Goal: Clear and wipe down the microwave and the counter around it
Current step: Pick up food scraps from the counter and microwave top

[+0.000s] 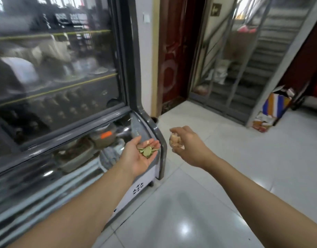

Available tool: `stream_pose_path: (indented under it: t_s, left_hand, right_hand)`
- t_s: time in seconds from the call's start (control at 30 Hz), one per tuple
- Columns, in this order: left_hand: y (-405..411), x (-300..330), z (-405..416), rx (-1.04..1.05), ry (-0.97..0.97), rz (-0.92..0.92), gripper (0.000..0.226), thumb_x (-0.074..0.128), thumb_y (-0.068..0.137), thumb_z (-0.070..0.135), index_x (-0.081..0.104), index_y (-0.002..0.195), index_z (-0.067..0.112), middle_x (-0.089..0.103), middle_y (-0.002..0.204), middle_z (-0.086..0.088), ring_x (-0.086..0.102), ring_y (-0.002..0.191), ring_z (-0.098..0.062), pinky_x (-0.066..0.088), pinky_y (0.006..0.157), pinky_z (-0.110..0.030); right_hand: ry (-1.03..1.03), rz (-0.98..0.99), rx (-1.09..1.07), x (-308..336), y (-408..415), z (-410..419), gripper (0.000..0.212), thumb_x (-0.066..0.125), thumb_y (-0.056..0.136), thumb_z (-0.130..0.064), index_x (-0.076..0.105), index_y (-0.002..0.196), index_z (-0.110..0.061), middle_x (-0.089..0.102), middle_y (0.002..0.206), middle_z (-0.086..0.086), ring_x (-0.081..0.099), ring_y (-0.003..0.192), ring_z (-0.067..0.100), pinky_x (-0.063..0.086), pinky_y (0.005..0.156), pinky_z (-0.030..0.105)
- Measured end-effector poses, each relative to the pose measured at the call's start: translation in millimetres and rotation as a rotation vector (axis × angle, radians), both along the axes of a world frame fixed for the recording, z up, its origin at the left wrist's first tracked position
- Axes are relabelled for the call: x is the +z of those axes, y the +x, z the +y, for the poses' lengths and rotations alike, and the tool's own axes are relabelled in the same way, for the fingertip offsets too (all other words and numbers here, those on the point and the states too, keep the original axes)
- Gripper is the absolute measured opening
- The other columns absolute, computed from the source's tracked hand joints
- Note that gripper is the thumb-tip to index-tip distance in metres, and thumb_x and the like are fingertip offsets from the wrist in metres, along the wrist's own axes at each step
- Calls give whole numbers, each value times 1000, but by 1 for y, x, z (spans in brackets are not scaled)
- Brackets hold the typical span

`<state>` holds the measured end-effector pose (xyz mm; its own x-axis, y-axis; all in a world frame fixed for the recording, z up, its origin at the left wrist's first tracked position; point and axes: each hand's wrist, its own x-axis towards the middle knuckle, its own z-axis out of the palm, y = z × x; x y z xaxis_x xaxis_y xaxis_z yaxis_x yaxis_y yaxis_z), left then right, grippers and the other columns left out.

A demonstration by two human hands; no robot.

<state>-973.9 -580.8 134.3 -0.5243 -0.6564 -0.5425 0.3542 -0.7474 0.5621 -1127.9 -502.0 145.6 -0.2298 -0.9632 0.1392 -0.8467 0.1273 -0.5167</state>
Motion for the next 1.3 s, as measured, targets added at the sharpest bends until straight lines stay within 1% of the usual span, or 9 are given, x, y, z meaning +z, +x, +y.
stream_pose_path:
  t_s: [0.1,0.27,0.37,0.5,0.7,0.8,0.93,1.07,1.3]
  left_hand:
    - [-51,1,-31,-60,-9,10,40,38,98,32,61,94,-1,66,93,-15,63,89,-23,38,101,-33]
    - [-129,10,-83,-134,-40,-5,41,39,98,33,62,97,-1,67,98,-15,64,92,-24,39,102,-32]
    - [-174,11,-101,-168,-36,-13,41,38,99,34,61,96,1,67,94,-14,64,89,-23,39,102,-32]
    - [-237,6,-124,-172,-38,-21,40,38,99,33,61,97,0,67,97,-16,64,90,-24,38,102,-33]
    - [-348,0,-167,-86,-22,4,41,37,100,32,60,105,-2,67,102,-17,64,93,-26,38,103,-34]
    - [-401,-4,-187,-19,13,-2,41,38,100,32,60,106,-2,67,105,-17,64,94,-26,40,99,-34]
    - [-460,-7,-217,65,21,-14,41,37,100,32,61,101,-2,67,101,-16,63,95,-26,41,96,-33]
    - [-499,-11,-249,131,28,-55,41,36,100,32,61,96,-1,66,96,-15,64,87,-23,44,91,-31]
    - [-552,-40,-338,240,57,-75,42,35,101,32,59,95,-2,65,95,-16,63,87,-24,41,95,-33]
  right_hand:
    - [21,2,-53,3,-48,-22,57,64,83,-7,44,136,-15,45,125,9,52,108,26,33,85,15]
    - [-27,-39,-155,11,-122,-48,56,65,83,-10,45,134,-15,46,123,8,51,107,24,32,82,15]
    - [-30,-39,-182,10,-162,-61,56,65,83,-11,45,134,-15,46,123,8,51,107,25,32,82,17]
    - [-15,-44,-192,7,-224,-86,55,65,84,-12,43,135,-17,44,126,6,51,107,24,34,84,21]
    - [-30,7,-120,7,-341,-138,56,64,86,-14,42,136,-18,44,127,4,51,106,23,33,82,19]
    - [-8,33,-54,6,-403,-168,55,65,85,-14,42,136,-18,44,128,4,52,107,23,33,82,18]
    - [5,58,42,0,-476,-212,56,67,84,-13,44,135,-18,45,127,4,51,107,21,26,76,10]
    - [4,67,97,-11,-525,-261,56,69,83,-17,45,133,-21,47,126,3,47,98,14,24,70,9]
    - [15,69,174,-33,-581,-367,57,70,82,-23,45,134,-26,47,130,0,51,109,16,28,80,14]
